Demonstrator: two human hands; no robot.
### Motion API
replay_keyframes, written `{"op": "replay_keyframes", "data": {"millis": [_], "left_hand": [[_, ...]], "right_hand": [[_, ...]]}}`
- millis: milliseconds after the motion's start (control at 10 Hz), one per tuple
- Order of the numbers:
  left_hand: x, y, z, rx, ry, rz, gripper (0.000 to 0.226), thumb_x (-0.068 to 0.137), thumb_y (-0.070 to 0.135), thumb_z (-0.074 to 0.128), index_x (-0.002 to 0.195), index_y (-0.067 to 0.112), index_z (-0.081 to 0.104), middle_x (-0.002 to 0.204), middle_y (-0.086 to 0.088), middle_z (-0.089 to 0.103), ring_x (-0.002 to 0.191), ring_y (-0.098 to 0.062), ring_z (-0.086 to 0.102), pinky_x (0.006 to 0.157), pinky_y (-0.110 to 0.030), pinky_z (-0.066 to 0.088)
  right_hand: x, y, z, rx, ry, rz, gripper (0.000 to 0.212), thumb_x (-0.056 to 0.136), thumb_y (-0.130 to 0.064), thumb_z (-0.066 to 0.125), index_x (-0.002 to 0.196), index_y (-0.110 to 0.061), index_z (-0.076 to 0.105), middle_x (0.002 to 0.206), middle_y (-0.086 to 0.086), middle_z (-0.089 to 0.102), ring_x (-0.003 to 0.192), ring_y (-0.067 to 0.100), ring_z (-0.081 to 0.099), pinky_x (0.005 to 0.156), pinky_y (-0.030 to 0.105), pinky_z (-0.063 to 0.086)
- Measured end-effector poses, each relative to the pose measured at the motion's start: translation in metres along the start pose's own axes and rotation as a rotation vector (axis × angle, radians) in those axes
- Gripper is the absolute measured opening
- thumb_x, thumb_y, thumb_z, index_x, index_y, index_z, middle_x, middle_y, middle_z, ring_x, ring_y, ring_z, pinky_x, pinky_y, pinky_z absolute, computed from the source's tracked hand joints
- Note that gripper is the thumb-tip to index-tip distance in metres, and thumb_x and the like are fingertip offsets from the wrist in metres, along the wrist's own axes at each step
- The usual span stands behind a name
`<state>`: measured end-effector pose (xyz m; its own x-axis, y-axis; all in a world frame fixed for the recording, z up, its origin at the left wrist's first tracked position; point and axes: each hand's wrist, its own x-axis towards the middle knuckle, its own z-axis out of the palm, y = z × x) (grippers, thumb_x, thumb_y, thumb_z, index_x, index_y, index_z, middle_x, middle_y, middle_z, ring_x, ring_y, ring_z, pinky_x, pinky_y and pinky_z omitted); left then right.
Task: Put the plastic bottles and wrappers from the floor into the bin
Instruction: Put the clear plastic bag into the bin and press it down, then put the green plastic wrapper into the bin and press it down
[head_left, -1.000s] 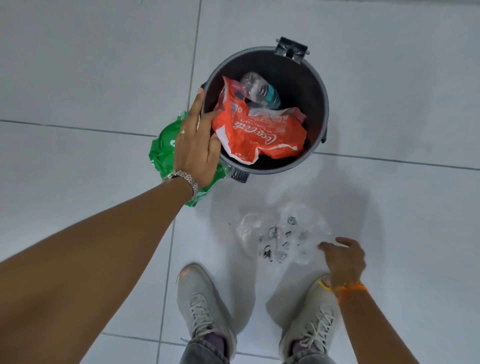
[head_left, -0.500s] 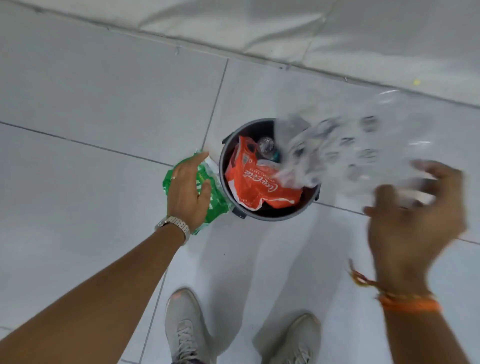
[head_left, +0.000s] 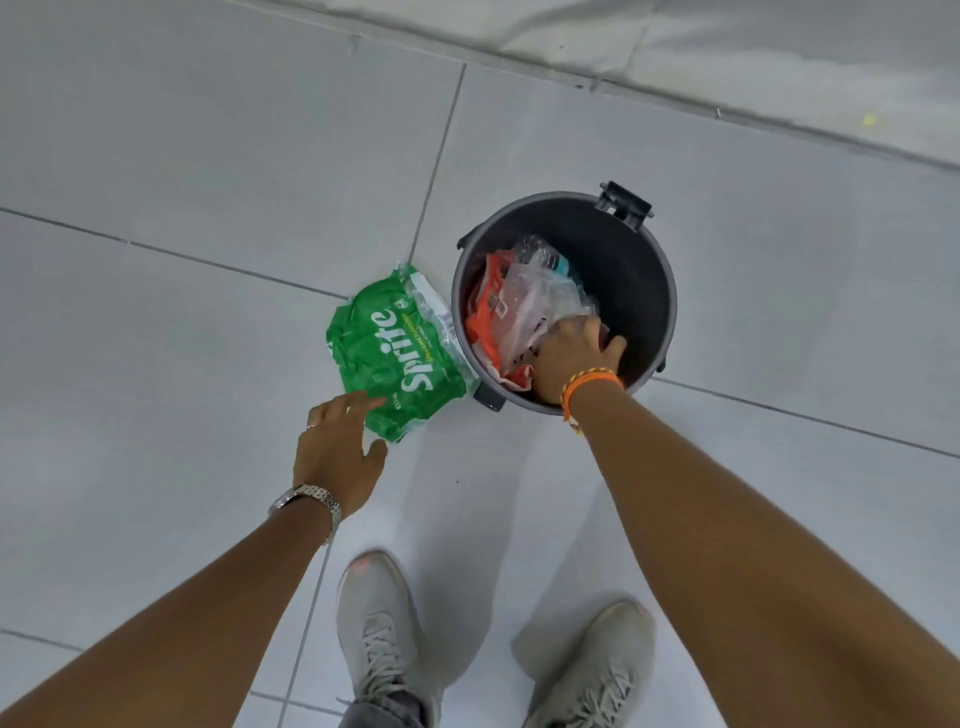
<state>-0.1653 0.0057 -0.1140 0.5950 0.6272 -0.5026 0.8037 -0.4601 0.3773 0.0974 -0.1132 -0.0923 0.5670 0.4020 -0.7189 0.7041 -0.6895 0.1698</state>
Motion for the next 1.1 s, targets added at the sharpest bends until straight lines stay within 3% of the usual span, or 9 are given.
{"op": "replay_keyframes", "data": {"millis": [200, 300, 400, 500, 700, 800, 900, 1000, 1100], "left_hand": [[0.023, 0.006, 0.019, 0.461, -0.316, 0.070, 0.045, 0.095, 0.056, 0.053, 0.140, 0.063, 0.046, 0.172, -0.004, -0.002, 0.155, -0.042, 0.004, 0.124, -0.054, 0.014], [0.039, 0.012, 0.029, 0.593, -0.381, 0.093, 0.045, 0.095, 0.061, 0.049, 0.139, 0.067, 0.043, 0.171, -0.006, -0.013, 0.155, -0.046, -0.004, 0.125, -0.058, 0.006], [0.051, 0.019, 0.049, 0.655, -0.419, 0.062, 0.052, 0.095, 0.063, 0.047, 0.146, 0.063, 0.037, 0.171, -0.008, -0.013, 0.155, -0.047, -0.005, 0.125, -0.058, 0.006], [0.054, 0.016, 0.046, 0.647, -0.358, -0.008, 0.064, 0.095, 0.056, 0.051, 0.156, 0.045, 0.033, 0.169, -0.012, 0.014, 0.154, -0.047, 0.007, 0.124, -0.055, 0.015], [0.047, 0.047, -0.002, 0.358, 0.227, -0.130, 0.045, 0.086, 0.033, 0.066, 0.128, 0.015, 0.066, 0.115, -0.021, 0.068, 0.119, -0.043, 0.053, 0.090, -0.050, 0.047], [0.047, 0.056, -0.052, 0.068, 0.663, -0.206, 0.039, 0.081, 0.044, 0.063, 0.115, 0.029, 0.073, 0.094, -0.011, 0.075, 0.097, -0.039, 0.064, 0.080, -0.044, 0.050], [0.060, 0.058, -0.094, -0.357, 0.870, -0.088, 0.028, 0.086, 0.051, 0.064, 0.109, 0.036, 0.071, 0.100, 0.015, 0.074, 0.097, -0.007, 0.071, 0.089, -0.032, 0.058], [0.071, 0.073, -0.103, -0.335, 0.808, 0.046, 0.055, 0.089, 0.060, 0.061, 0.123, 0.018, 0.064, 0.122, 0.014, 0.066, 0.114, -0.006, 0.065, 0.101, -0.034, 0.053], [0.027, 0.167, -0.069, -0.252, 0.890, 0.522, 0.024, 0.087, 0.031, 0.063, 0.109, 0.024, 0.060, 0.109, 0.017, 0.065, 0.101, -0.015, 0.065, 0.095, -0.044, 0.051]], "right_hand": [[-0.003, 0.027, -0.030, 0.139, -0.042, -0.069, 0.063, 0.089, -0.054, 0.048, 0.142, -0.021, 0.054, 0.151, 0.012, 0.045, 0.143, 0.043, 0.029, 0.112, 0.066, 0.026], [-0.029, 0.063, -0.029, 0.444, 0.422, 0.000, 0.051, 0.072, -0.045, 0.051, 0.115, -0.027, 0.073, 0.123, 0.009, 0.064, 0.121, 0.039, 0.049, 0.096, 0.049, 0.044], [-0.036, 0.090, 0.002, 0.706, 0.879, 0.191, 0.029, 0.080, -0.026, 0.059, 0.104, -0.025, 0.076, 0.126, 0.008, 0.058, 0.117, 0.035, 0.049, 0.090, 0.039, 0.044], [-0.013, 0.077, 0.016, 1.113, 0.802, 0.172, 0.042, 0.082, -0.003, 0.058, 0.117, -0.020, 0.074, 0.137, 0.012, 0.050, 0.128, 0.031, 0.044, 0.106, 0.027, 0.037], [0.000, 0.063, 0.029, 1.358, 0.853, 0.235, 0.055, 0.080, 0.005, 0.046, 0.120, -0.022, 0.073, 0.123, 0.003, 0.068, 0.118, 0.021, 0.061, 0.102, 0.020, 0.045], [-0.001, 0.063, 0.030, 1.329, 0.829, 0.228, 0.047, 0.086, -0.005, 0.047, 0.120, -0.027, 0.072, 0.121, 0.000, 0.068, 0.116, 0.019, 0.060, 0.099, 0.023, 0.043], [0.003, 0.068, 0.033, 1.275, 0.826, 0.196, 0.038, 0.089, -0.012, 0.046, 0.115, -0.026, 0.071, 0.119, 0.000, 0.069, 0.112, 0.020, 0.059, 0.095, 0.027, 0.044], [0.003, 0.069, 0.035, 1.289, 0.852, 0.187, 0.034, 0.092, -0.021, 0.043, 0.110, -0.028, 0.071, 0.116, -0.003, 0.069, 0.109, 0.017, 0.058, 0.091, 0.026, 0.045], [0.003, 0.067, 0.037, 1.331, 0.966, 0.205, 0.031, 0.092, -0.023, 0.044, 0.105, -0.026, 0.071, 0.113, -0.002, 0.068, 0.107, 0.017, 0.060, 0.086, 0.019, 0.046]]}}
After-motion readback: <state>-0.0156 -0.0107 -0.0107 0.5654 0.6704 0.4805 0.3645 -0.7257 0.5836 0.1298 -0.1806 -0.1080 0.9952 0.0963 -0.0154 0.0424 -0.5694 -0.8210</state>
